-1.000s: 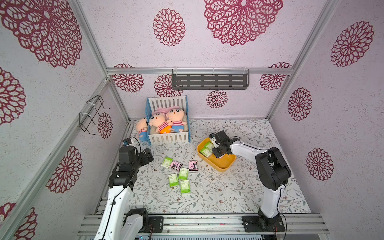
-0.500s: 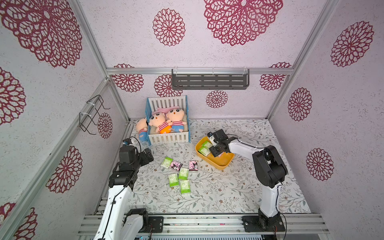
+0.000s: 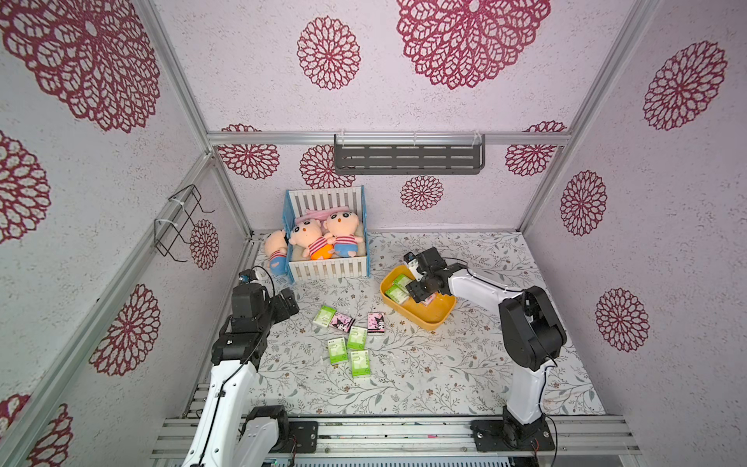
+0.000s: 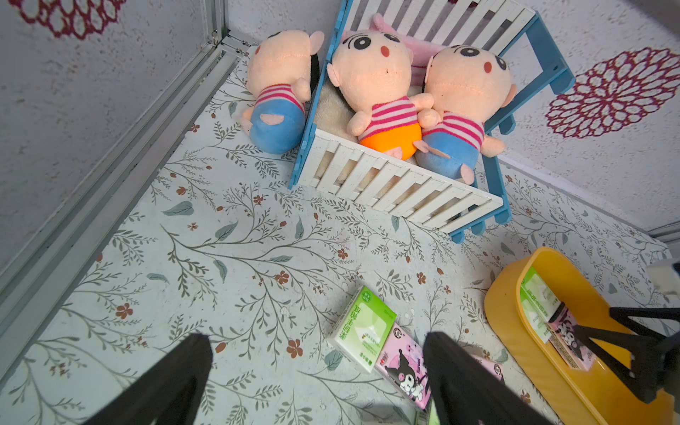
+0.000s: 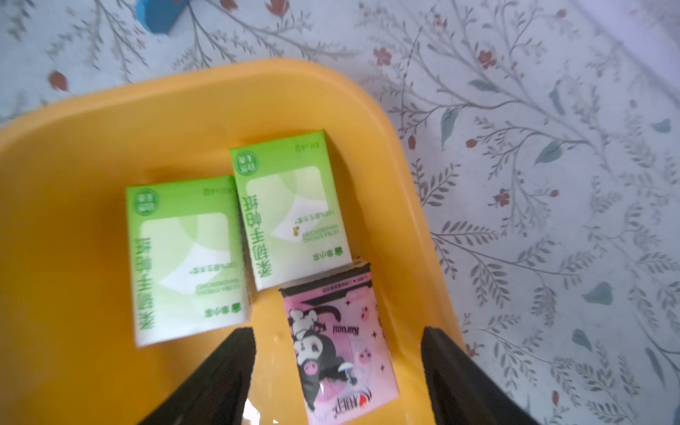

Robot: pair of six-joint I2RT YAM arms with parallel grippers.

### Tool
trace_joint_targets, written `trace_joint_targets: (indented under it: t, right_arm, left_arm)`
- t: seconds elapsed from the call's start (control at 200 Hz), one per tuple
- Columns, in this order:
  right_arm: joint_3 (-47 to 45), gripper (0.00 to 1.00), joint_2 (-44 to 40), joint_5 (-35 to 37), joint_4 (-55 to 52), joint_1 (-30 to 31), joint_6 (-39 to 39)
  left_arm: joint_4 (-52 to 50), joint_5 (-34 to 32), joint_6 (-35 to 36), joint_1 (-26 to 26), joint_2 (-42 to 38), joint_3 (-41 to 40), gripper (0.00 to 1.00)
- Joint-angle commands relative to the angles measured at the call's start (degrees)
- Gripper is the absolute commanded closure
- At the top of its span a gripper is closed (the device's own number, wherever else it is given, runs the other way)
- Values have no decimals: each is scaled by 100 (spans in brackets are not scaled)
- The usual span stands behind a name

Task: Put the pocket tissues into the storage box
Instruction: Place the pocket tissues in the storage box, then pick up the pocket tissues from the center of the board.

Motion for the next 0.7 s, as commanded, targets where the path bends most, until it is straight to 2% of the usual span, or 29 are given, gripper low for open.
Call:
trace_joint_targets:
  t: [0.0, 0.07, 0.245, 0.36, 0.51, 0.696]
  right_arm:
    - [46, 22, -926, -6, -33, 176, 1]
    - [-202, 22, -1290, -2, 12, 436, 85]
    - [-902, 21, -1747, 303, 79, 1691, 409]
    - [-1006, 21, -1737, 41, 60, 2241, 1167]
    - [-817, 23, -1502, -699, -5, 2720, 2385]
    - [-69, 23, -659, -764, -975, 3335, 3769]
  left_arm:
    - [-14, -10, 15, -30, 19, -39, 3]
    - [3, -1, 15, -35, 27, -39, 3]
    - [3, 24, -9, -39, 45, -30, 3]
    - [-3, 5, -14, -41, -6, -39, 3]
    - [3, 7, -24, -39, -17, -40, 3]
    - [18, 18, -6, -51, -25, -39, 3]
